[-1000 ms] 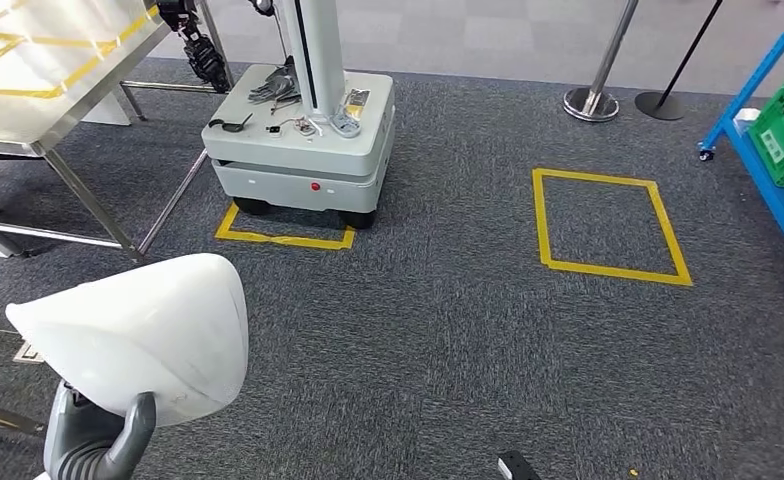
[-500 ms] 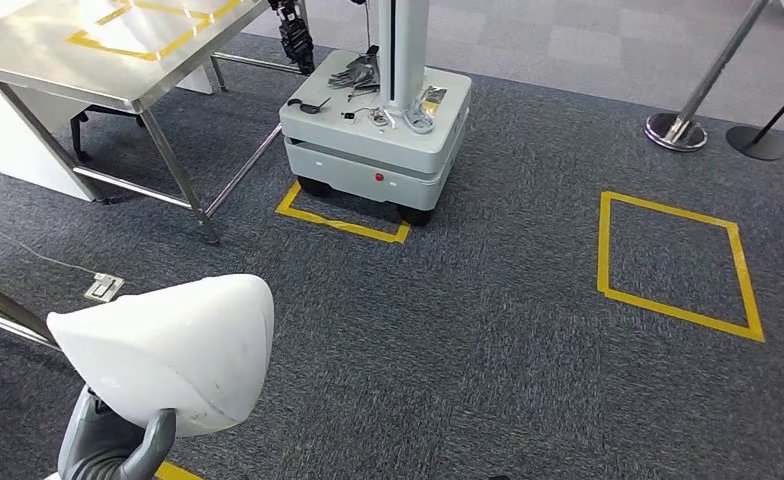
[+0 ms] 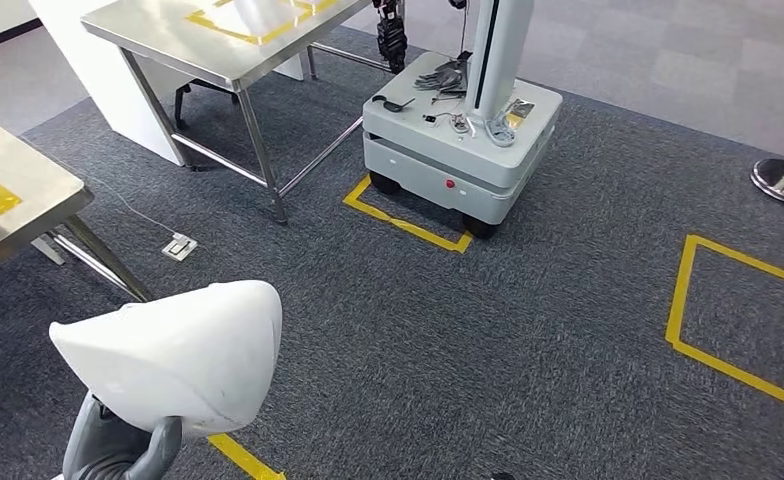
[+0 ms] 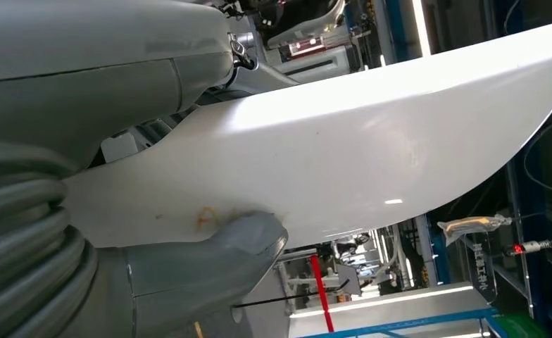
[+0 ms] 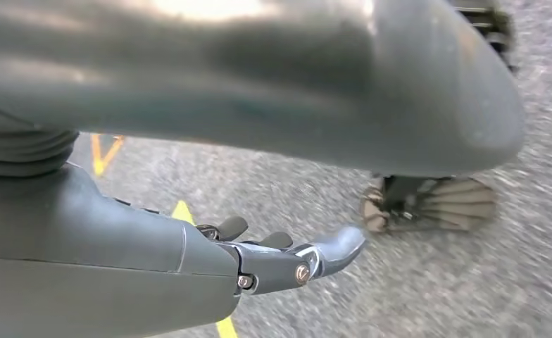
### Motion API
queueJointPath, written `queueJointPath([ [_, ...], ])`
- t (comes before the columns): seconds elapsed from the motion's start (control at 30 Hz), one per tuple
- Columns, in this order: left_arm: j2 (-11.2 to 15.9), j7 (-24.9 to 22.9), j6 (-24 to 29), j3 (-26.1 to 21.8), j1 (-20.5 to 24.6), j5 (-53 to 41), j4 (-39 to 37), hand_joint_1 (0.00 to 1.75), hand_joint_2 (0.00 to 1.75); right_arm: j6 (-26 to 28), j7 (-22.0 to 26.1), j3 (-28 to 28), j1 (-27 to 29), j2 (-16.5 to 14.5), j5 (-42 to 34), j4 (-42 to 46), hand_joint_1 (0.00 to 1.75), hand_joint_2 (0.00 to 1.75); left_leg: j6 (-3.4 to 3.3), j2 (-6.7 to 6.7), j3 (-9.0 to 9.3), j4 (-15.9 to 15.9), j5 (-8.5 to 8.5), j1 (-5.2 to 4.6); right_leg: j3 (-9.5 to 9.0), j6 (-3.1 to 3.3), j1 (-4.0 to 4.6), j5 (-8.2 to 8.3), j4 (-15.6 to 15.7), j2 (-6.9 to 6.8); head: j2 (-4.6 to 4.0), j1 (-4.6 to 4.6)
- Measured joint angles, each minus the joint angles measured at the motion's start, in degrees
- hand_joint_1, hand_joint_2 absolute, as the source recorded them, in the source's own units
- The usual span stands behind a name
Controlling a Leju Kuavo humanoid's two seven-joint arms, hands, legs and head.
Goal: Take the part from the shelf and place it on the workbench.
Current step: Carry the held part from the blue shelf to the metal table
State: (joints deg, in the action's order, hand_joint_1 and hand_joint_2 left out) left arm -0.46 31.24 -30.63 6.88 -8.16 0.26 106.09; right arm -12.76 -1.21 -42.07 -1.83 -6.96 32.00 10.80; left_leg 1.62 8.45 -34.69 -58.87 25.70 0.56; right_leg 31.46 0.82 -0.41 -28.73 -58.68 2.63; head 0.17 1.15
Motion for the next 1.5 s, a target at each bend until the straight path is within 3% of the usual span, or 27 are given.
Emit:
queueJointPath([
  [0.07, 0.5, 0.5, 0.2, 0.0, 0.5, -0.2, -0.2, 1.75, 1.75, 0.0, 1.9, -0.1, 0.0, 0.0, 0.6, 0.0, 0.0, 0.0, 0.46, -2.75, -1.29, -2.3, 1.67, -0.23, -0.14, 0.82, -0.26, 0.41, 0.6, -1.68, 0.0, 0.2],
  [0.13, 0.9, 0.3, 0.6, -0.2, 1.6, 0.3, -0.6, 1.75, 1.75, 0.0, 3.7, -0.2, 0.0, 0.0, 0.7, 0.0, 0.0, 0.0, 0.8, -6.66, -4.24, -8.8, 5.61, -0.27, -0.11, 1.31, -0.14, 0.47, 0.7, -3.48, 0.0, 0.43],
  [0.2, 1.3, -0.5, 1.2, -0.7, 2.2, 1.5, -1.0, 1.75, 1.75, 0.1, 4.9, -0.3, 0.1, -0.1, 0.7, 0.0, 0.0, 0.0, 1.18, -7.94, -6.83, -15.0, 8.16, -0.08, -0.06, 1.43, -0.02, 0.36, 0.7, -5.36, 0.0, 0.45],
  [0.23, 1.4, -0.8, 1.4, -1.1, 2.4, 2.1, -1.1, 1.75, 1.75, 0.1, 4.9, -0.4, 0.1, -0.3, 1.1, 0.0, 0.0, 0.0, 1.32, -8.16, -6.8, -15.4, 7.87, 0.0, -0.08, 1.41, -0.02, 0.3, 0.6, -6.25, 0.0, 0.44],
  [0.3, 1.5, -1.2, 1.9, -2.2, 3.0, 3.0, -1.2, 1.75, 1.75, 0.1, 3.6, -0.4, -0.1, -0.7, 2.5, 0.0, 0.0, 0.0, 1.45, -9.27, -3.5, -10.1, 4.77, 0.12, -0.24, 1.17, -0.05, 0.07, 0.4, -7.88, 0.0, 0.44],
  [0.37, 1.6, -1.1, 2.5, -3.8, 3.7, 3.5, -1.2, 1.75, 1.75, 0.1, 2.1, -0.3, -0.2, -1.0, 3.6, 0.0, 0.0, 0.0, 0.96, -12.0, 0.45, -3.0, 2.33, 0.0, -0.45, 0.64, 0.19, -0.44, 0.0, -9.21, 0.0, 0.42],
  [0.4, 1.7, -1.1, 2.8, -4.6, 3.8, 3.6, -1.2, 1.75, 1.75, 0.1, 1.6, -0.2, -0.2, -1.1, 3.8, 0.0, 0.0, 0.0, 0.56, -12.85, 1.46, -1.1, 1.89, -0.08, -0.58, 0.35, 0.36, -0.69, -0.3, -9.79, 0.0, 0.39],
  [0.47, 1.8, -1.0, 3.2, -5.9, 3.7, 4.1, -1.2, 1.75, 1.75, 0.1, 1.3, -0.1, -0.2, -1.1, 4.0, 0.0, 0.0, 0.0, -0.18, -12.42, 1.47, -0.6, 1.82, -0.2, -0.88, -0.08, 0.52, -0.98, -0.3, -10.81, 0.0, 0.32],
  [0.63, 2.0, -1.0, 3.3, -6.9, 3.3, 5.1, -0.9, 1.75, 1.75, 0.1, 1.6, -0.1, -0.3, -1.1, 3.8, 0.0, 0.0, 0.0, -0.67, -11.31, 1.3, -0.5, 1.79, -0.21, -1.2, -0.51, 0.42, -1.14, -0.2, -11.54, 0.0, 0.33],
  [0.7, 1.8, -1.7, 3.5, -7.7, 3.4, 6.3, 0.1, 1.75, 1.75, 0.1, 1.4, -0.2, -0.3, -0.9, 3.2, 0.0, 0.0, 0.0, -1.29, -9.23, 1.4, -0.3, 1.47, 0.23, 1.6, -1.3, 0.12, -4.84, -6.6, -7.33, 0.0, 0.21],
  [0.77, 1.6, -2.6, 3.9, -8.3, 3.5, 7.3, 0.9, 1.75, 1.75, 0.1, 0.8, -0.3, -0.3, -0.7, 2.5, 0.0, 0.0, 0.0, -1.69, -6.6, 1.3, -0.3, 1.22, 0.53, 5.92, -1.77, -0.1, -8.65, -15.3, -2.98, 0.0, 0.07],
  [0.8, 1.6, -2.7, 4.2, -8.5, 3.4, 7.5, 1.0, 1.75, 1.75, 0.1, 0.8, -0.4, -0.3, -0.6, 2.3, 0.0, 0.0, 0.0, -1.69, -5.69, 1.29, -0.3, 1.21, 0.52, 6.66, -1.67, -0.1, -8.22, -16.3, -2.89, 0.0, 0.06],
  [0.83, 1.6, -2.8, 4.5, -8.7, 3.3, 7.7, 1.2, 1.75, 1.75, 0.1, 0.9, -0.6, -0.3, -0.5, 2.0, 0.0, 0.0, 0.0, -1.67, -4.76, 1.33, -0.4, 1.2, 0.53, 6.41, -1.52, -0.11, -6.73, -15.1, -2.73, 0.0, 0.06],
  [0.87, 1.6, -2.9, 4.7, -8.9, 3.1, 7.8, 1.5, 1.75, 1.75, 0.1, 1.3, -0.7, -0.3, -0.4, 1.8, 0.0, 0.0, 0.0, -1.6, -3.87, 1.38, -0.4, 1.2, 0.56, 5.12, -1.35, -0.16, -4.41, -11.7, -2.18, 0.0, 0.06],
  [0.93, 1.5, -2.9, 5.1, -9.3, 2.8, 8.3, 2.1, 1.75, 1.75, 0.1, 2.2, -0.9, -0.3, -0.3, 2.0, 0.0, 0.0, 0.0, -1.16, -2.28, 1.28, -0.5, 1.13, 0.65, 1.98, -0.99, -0.35, -0.77, -4.0, 0.92, 0.0, 0.05],
  [1.0, 1.5, -2.9, 5.4, -9.5, 2.4, 8.7, 2.5, 1.75, 1.75, 0.1, 2.9, -1.0, -0.3, -0.2, 2.9, 0.0, 0.0, 0.0, -0.29, -0.86, 0.88, -0.4, 0.85, 0.83, 0.7, -0.82, -0.29, 0.12, -0.6, 2.9, 0.0, 0.02],
  [1.07, 1.5, -2.9, 5.5, -9.8, 1.8, 9.1, 2.6, 1.75, 1.75, 0.1, 3.1, -1.0, -0.4, -0.3, 3.5, 0.0, 0.0, 0.0, 0.65, 0.39, 0.48, 0.0, 0.46, 0.97, 0.51, -0.48, -0.14, 0.25, -0.3, 1.59, 0.0, -0.02],
  [1.1, 1.6, -2.8, 5.5, -10.0, 1.5, 9.3, 2.6, 1.75, 1.75, 0.1, 3.3, -1.0, -0.4, -0.3, 3.6, 0.0, 0.0, 0.0, 0.95, -0.42, 0.28, 0.0, 0.46, 0.92, 0.27, -0.14, -0.19, 0.42, 0.0, 0.81, 0.0, 0.02],
  [1.13, 1.6, -2.6, 5.5, -10.2, 1.3, 9.6, 2.7, 1.75, 1.75, 0.1, 3.6, -1.0, -0.4, -0.4, 3.5, 0.0, 0.0, 0.0, 1.17, -2.15, -0.22, -0.7, 0.96, 0.79, 0.02, 0.28, -0.26, 0.61, 0.4, -0.09, 0.0, 0.07],
  [1.2, 1.7, -2.1, 5.3, -10.5, 1.0, 10.3, 2.7, 1.75, 1.75, 0.1, 4.2, -1.0, -0.3, -0.4, 3.3, 0.0, 0.0, 0.0, 1.35, -6.53, -2.59, -5.4, 3.72, 0.56, -0.25, 0.93, -0.2, 0.8, 0.9, -1.88, 0.0, 0.19],
  [1.27, 1.7, -1.6, 5.1, -10.5, 0.5, 10.5, 2.8, 1.75, 1.75, 0.1, 4.0, -1.0, -0.2, -0.4, 3.8, 0.0, 0.0, 0.0, 1.54, -7.89, -5.82, -12.2, 6.75, 0.55, -0.22, 1.21, 0.0, 0.71, 0.9, -3.8, 0.0, 0.23],
  [1.3, 1.7, -1.5, 5.1, -10.5, -0.1, 10.2, 3.0, 1.75, 1.75, 0.1, 3.4, -1.0, -0.1, -0.4, 4.4, 0.0, 0.0, 0.0, 1.61, -8.01, -6.58, -14.1, 7.08, 0.56, -0.22, 1.25, 0.06, 0.65, 0.8, -4.73, 0.0, 0.23],
  [1.33, 1.5, -1.3, 5.1, -10.5, -0.7, 9.6, 3.4, 1.75, 1.75, 0.1, 2.9, -0.9, -0.1, -0.4, 4.9, 0.0, 0.0, 0.0, 1.63, -8.15, -6.3, -13.9, 6.37, 0.56, -0.21, 1.25, 0.1, 0.57, 0.8, -5.65, 0.0, 0.23],
  [1.4, 1.1, -1.2, 5.3, -10.6, -1.8, 8.4, 4.7, 1.75, 1.75, 0.1, 2.3, -0.8, -0.1, -0.4, 5.0, 0.0, 0.0, 0.0, 1.44, -9.52, -2.74, -8.0, 3.22, 0.49, -0.27, 1.06, 0.16, 0.33, 0.5, -7.28, 0.0, 0.23],
  [1.47, 0.8, -1.2, 5.4, -10.7, -2.7, 7.9, 6.2, 1.75, 1.75, 0.1, 2.5, -1.0, -0.1, -0.4, 3.8, 0.0, 0.0, 0.0, 0.69, -11.6, 0.8, -1.9, 1.42, 0.12, -0.36, 0.5, 0.42, -0.09, 0.2, -8.52, 0.0, 0.2],
  [1.5, 0.7, -1.2, 5.3, -10.8, -3.0, 7.8, 6.8, 1.75, 1.75, 0.1, 2.4, -1.1, -0.2, -0.3, 3.4, 0.0, 0.0, 0.0, 0.22, -12.1, 1.55, -0.5, 1.27, -0.06, -0.44, 0.17, 0.53, -0.27, 0.0, -9.03, 0.0, 0.18],
])
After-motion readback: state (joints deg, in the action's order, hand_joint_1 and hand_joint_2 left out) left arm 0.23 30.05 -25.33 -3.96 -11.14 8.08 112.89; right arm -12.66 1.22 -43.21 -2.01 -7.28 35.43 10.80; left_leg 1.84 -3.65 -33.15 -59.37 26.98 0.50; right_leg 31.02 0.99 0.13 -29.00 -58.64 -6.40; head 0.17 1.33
